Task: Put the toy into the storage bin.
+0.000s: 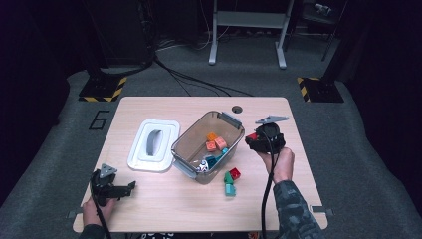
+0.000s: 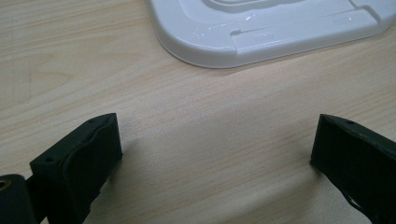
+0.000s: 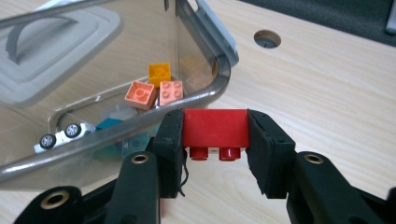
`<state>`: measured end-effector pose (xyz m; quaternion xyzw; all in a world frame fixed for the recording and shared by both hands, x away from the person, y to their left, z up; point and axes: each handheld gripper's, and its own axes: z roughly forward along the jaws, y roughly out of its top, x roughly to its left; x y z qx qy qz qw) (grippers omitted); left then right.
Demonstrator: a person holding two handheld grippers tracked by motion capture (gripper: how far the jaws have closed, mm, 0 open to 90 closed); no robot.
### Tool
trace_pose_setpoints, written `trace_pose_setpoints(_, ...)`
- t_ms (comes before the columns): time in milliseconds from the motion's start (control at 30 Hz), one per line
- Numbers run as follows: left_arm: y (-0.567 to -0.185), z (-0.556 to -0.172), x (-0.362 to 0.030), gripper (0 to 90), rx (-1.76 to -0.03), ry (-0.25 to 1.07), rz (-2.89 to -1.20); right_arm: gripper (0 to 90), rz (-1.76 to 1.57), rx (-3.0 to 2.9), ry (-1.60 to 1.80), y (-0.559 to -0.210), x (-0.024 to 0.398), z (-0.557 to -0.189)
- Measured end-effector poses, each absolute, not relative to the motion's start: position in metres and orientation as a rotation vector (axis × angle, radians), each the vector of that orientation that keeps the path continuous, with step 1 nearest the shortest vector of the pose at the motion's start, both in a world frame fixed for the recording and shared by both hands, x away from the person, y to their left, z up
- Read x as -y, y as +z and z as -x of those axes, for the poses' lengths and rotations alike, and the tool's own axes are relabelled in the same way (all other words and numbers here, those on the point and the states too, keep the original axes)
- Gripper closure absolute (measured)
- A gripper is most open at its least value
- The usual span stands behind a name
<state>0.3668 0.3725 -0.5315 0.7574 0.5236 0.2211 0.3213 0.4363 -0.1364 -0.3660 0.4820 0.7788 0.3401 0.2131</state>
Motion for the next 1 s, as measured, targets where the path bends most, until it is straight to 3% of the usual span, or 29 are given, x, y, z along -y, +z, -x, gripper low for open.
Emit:
trace_pose_setpoints(567, -0.531, -0.367, -0.373, 1.6, -1.376, 0.58, -1.99, 58.7, -1.261, -2.159, 0.95, -0.338, 0.111, -0.451)
trace_pose_setpoints(1000, -0.531, -0.367, -0.373, 1.6, -1.375, 0.581, -1.991, 58.7, -1.22, -2.284, 0.874, -0.362, 0.076, -0.468)
